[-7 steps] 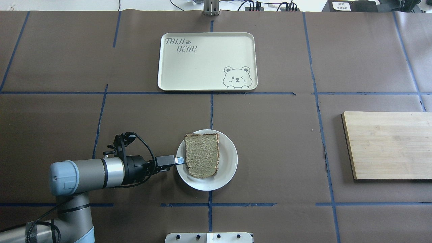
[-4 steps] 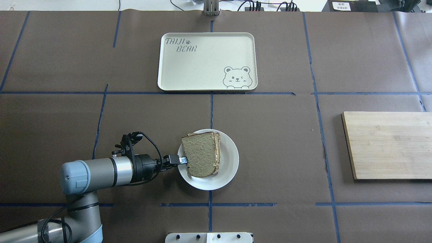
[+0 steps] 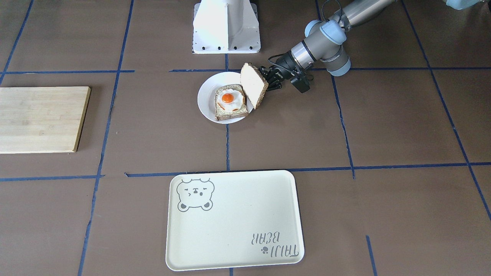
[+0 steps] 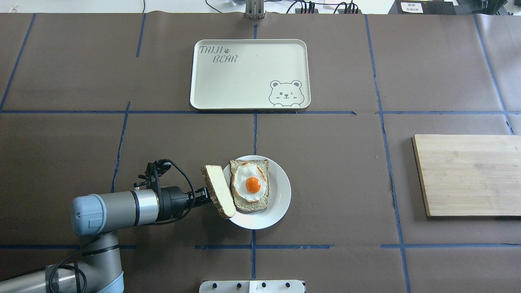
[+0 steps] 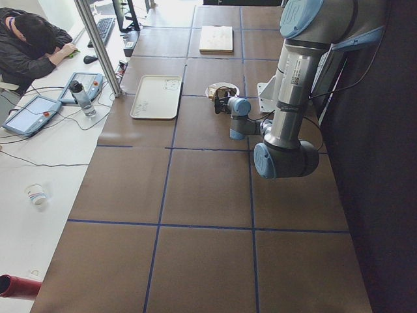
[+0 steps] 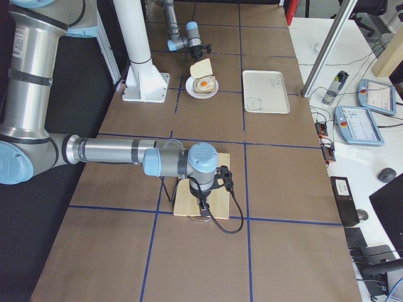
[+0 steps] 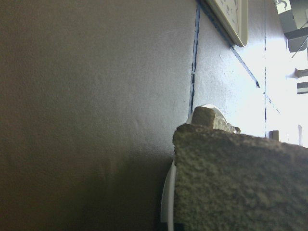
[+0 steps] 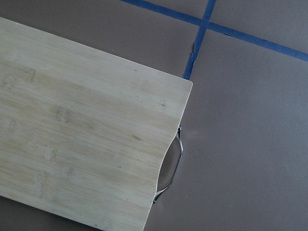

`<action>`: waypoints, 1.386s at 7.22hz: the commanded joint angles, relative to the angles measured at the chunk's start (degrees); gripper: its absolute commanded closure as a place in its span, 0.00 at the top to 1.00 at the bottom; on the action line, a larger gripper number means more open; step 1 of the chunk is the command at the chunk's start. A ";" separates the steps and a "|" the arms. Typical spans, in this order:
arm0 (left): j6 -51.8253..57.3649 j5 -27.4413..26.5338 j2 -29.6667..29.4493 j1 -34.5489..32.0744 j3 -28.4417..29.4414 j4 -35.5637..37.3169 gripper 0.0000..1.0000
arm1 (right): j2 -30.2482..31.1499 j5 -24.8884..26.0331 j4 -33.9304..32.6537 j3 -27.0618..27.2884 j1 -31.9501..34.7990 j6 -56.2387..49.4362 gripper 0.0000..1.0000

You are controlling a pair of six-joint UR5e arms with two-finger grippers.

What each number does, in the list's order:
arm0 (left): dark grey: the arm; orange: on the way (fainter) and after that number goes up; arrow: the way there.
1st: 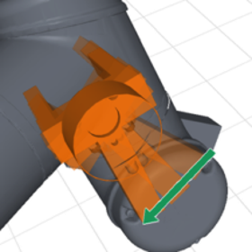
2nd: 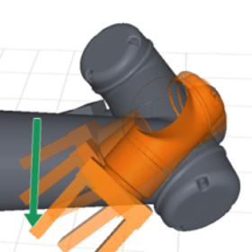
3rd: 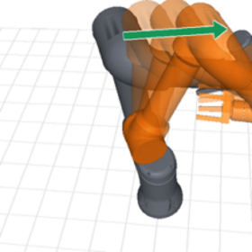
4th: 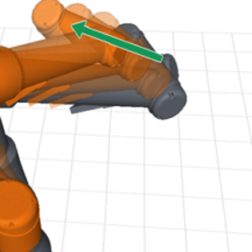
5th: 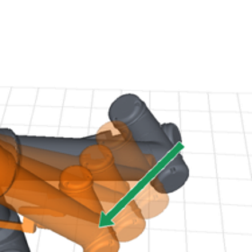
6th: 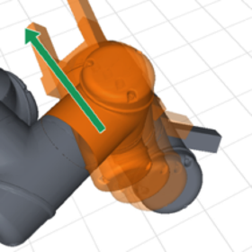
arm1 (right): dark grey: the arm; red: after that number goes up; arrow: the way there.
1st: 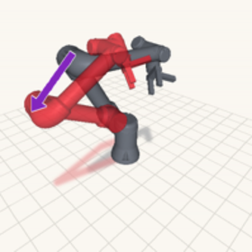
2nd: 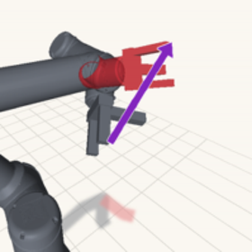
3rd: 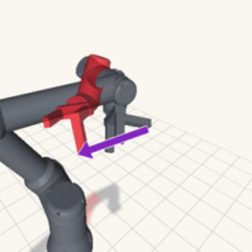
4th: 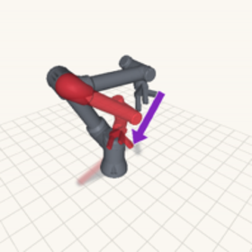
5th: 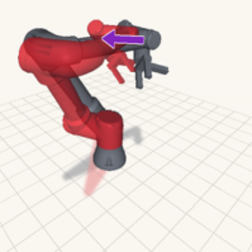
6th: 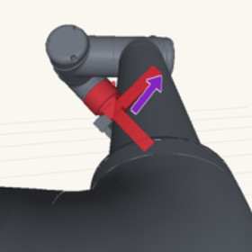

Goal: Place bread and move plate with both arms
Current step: 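Grip the plate rim with the left gripper, then slide the plate with the left gripper farther away onto the white tray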

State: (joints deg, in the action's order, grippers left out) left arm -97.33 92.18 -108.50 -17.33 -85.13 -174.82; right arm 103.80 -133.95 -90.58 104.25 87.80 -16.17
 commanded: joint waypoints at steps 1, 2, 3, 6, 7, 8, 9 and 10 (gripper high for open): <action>0.04 -0.07 -0.04 0.02 -0.29 -0.43 0.06 | 0.00 0.00 0.05 -0.02 0.00 0.00 1.00; 0.04 -0.07 -0.04 0.02 -0.38 -0.43 0.05 | 0.00 0.00 0.05 -0.02 0.00 0.00 1.00; 0.04 0.02 -0.04 0.02 -0.47 -0.43 0.01 | 0.00 0.09 0.05 -0.02 0.00 0.00 1.00; -3.01 0.02 0.05 -0.07 -2.05 -0.78 0.00 | 0.00 0.09 0.05 -0.02 0.00 0.09 1.00; -5.65 0.02 0.05 -0.51 -2.32 -2.53 0.00 | -0.09 0.09 0.05 -0.02 0.00 0.09 1.00; -5.94 0.02 0.05 -0.95 -2.32 -4.55 0.00 | -0.09 0.09 0.05 0.07 0.00 0.18 1.00; -6.11 -0.07 0.05 -1.91 -2.41 -5.96 0.00 | -0.09 0.00 0.05 0.16 0.00 1.13 1.00; -6.20 0.02 -0.04 -3.83 -2.41 -6.58 0.00 | -0.09 0.00 0.05 0.25 0.00 1.23 1.00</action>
State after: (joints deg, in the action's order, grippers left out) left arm -103.24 92.16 -108.47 -19.31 -87.48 -180.16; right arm 103.72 -133.91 -90.53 104.39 87.80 -15.34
